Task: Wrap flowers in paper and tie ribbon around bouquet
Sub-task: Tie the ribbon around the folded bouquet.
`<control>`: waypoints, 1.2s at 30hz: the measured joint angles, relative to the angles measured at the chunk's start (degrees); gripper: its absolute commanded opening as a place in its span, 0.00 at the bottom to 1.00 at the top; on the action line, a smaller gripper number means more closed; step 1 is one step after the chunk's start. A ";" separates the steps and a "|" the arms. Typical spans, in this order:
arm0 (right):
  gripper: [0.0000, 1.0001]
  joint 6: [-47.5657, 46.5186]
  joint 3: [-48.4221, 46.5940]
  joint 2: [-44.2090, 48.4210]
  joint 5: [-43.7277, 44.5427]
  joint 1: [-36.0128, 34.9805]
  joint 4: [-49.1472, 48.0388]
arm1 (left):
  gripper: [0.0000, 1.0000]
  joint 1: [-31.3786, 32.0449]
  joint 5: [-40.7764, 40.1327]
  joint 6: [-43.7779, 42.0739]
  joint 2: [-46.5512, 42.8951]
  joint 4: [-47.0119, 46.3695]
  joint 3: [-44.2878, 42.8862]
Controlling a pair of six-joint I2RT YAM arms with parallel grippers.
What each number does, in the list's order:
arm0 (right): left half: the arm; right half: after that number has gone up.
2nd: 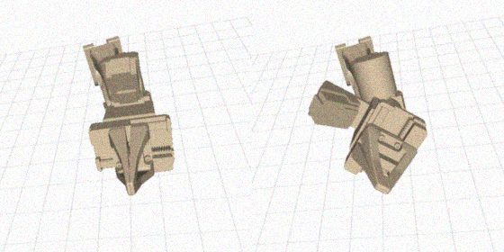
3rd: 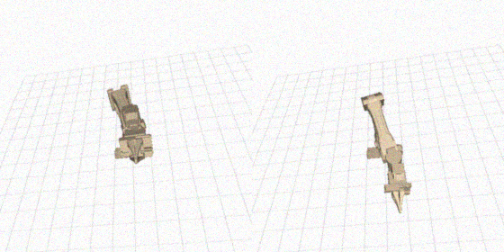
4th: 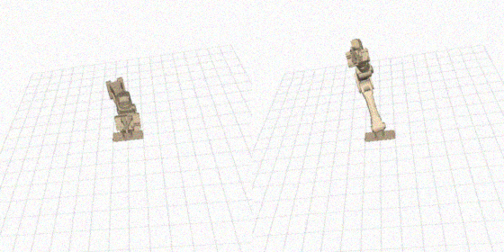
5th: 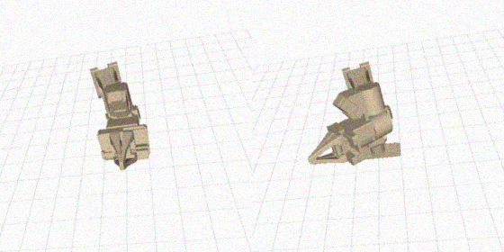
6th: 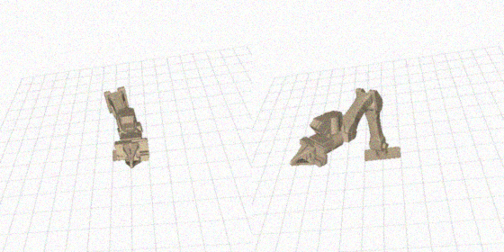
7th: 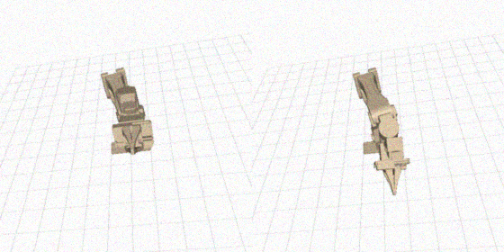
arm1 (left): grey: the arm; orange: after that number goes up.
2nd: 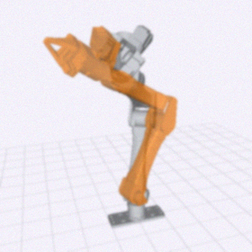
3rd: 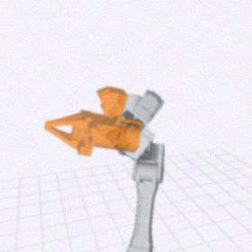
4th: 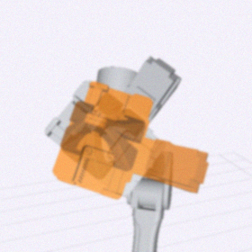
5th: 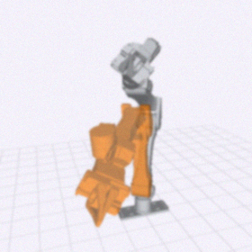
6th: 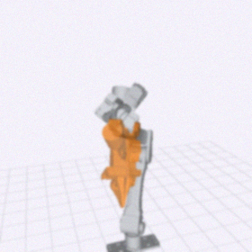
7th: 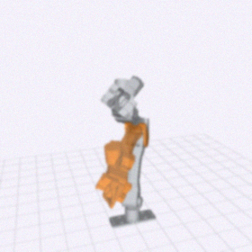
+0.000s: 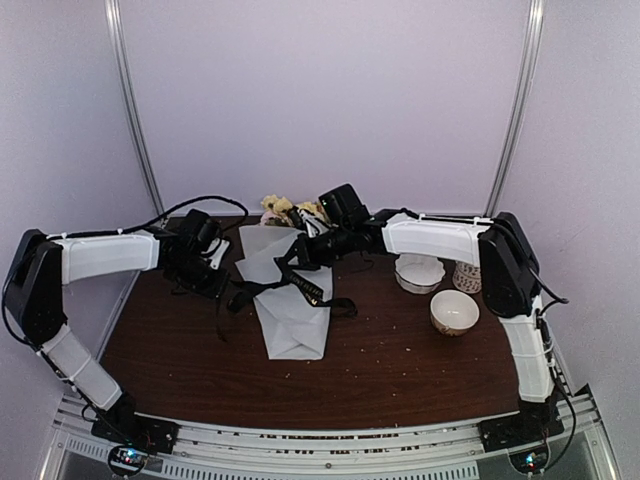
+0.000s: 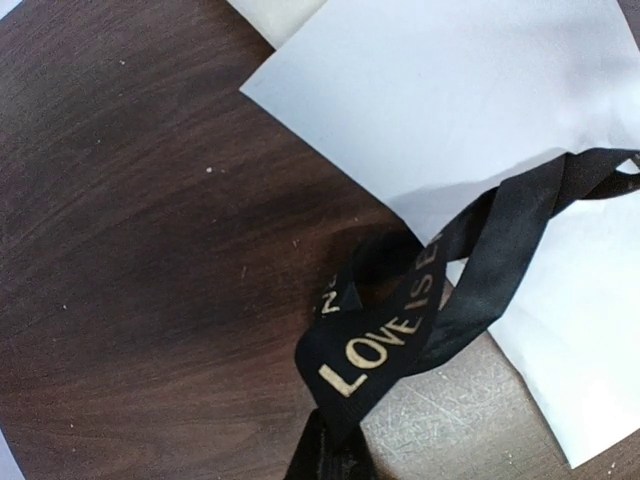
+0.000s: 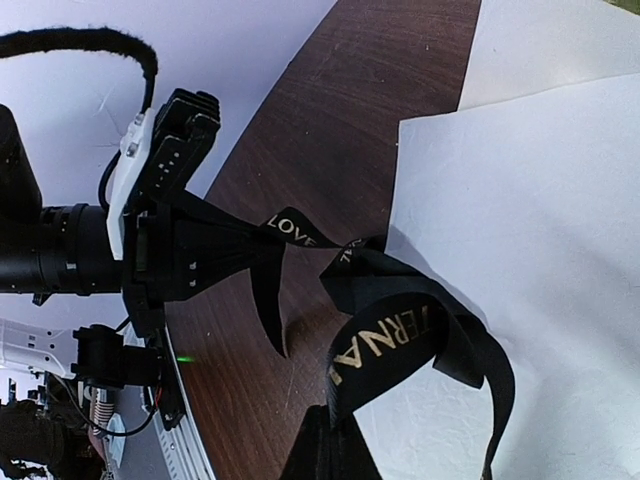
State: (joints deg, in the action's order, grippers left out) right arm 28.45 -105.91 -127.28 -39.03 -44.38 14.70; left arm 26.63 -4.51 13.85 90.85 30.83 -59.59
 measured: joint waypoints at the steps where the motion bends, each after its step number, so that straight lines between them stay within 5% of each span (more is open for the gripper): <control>1: 0.00 -0.04 -0.33 -0.04 0.07 0.15 0.11 | 0.00 -0.46 0.52 0.26 -0.13 -0.48 0.04; 6: 0.00 0.44 11.56 7.23 5.11 5.55 -3.13 | 0.00 -14.84 4.46 5.97 -3.21 -6.80 5.09; 10: 0.00 0.83 29.33 18.58 9.99 20.48 -4.04 | 0.00 -36.57 7.74 15.87 -6.12 -15.15 14.69; 14: 0.00 1.66 45.31 29.66 15.13 33.07 -3.91 | 0.00 -45.88 10.10 23.19 -8.07 -18.78 22.56; 22: 0.00 1.60 61.42 49.00 18.99 39.32 -1.84 | 0.00 -55.58 12.09 27.91 -10.80 -20.04 25.59; 36: 0.00 -0.52 69.29 52.48 15.23 61.51 2.29 | 0.00 -59.93 13.14 30.47 -19.19 -15.08 29.00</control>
State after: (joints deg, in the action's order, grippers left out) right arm 27.92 -36.62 -74.81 -23.79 17.12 16.99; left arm -33.30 8.62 44.31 71.66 15.75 -30.59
